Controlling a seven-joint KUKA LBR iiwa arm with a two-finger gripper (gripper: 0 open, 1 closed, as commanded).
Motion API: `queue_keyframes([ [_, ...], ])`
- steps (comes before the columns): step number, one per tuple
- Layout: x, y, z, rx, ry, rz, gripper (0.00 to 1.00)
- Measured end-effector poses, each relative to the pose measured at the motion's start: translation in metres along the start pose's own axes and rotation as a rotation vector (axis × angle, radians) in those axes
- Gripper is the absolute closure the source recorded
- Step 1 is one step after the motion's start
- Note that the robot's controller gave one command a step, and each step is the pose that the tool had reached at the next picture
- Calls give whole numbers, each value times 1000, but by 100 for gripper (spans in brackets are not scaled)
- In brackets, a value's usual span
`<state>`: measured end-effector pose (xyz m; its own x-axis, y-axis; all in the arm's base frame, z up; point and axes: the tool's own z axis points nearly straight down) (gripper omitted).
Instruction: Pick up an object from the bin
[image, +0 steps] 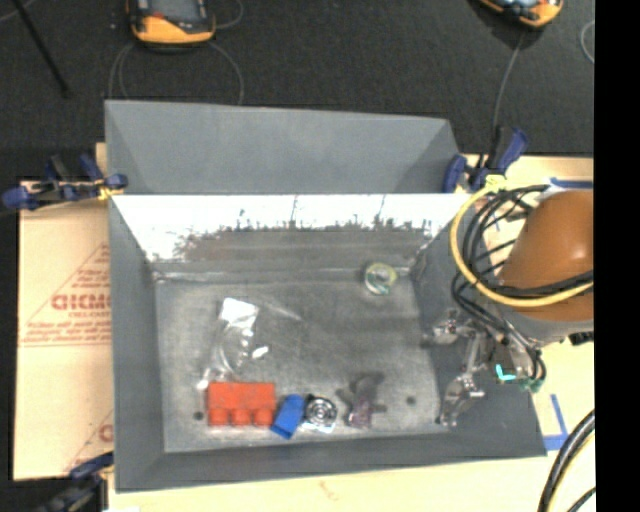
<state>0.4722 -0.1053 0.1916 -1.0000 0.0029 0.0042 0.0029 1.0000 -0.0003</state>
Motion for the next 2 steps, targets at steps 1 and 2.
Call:
queue_keyframes([
  [1, -19, 62, 95, -1, -4, -324, 0],
  [2, -10, 69, 116, 9, -27, -572, 0],
])
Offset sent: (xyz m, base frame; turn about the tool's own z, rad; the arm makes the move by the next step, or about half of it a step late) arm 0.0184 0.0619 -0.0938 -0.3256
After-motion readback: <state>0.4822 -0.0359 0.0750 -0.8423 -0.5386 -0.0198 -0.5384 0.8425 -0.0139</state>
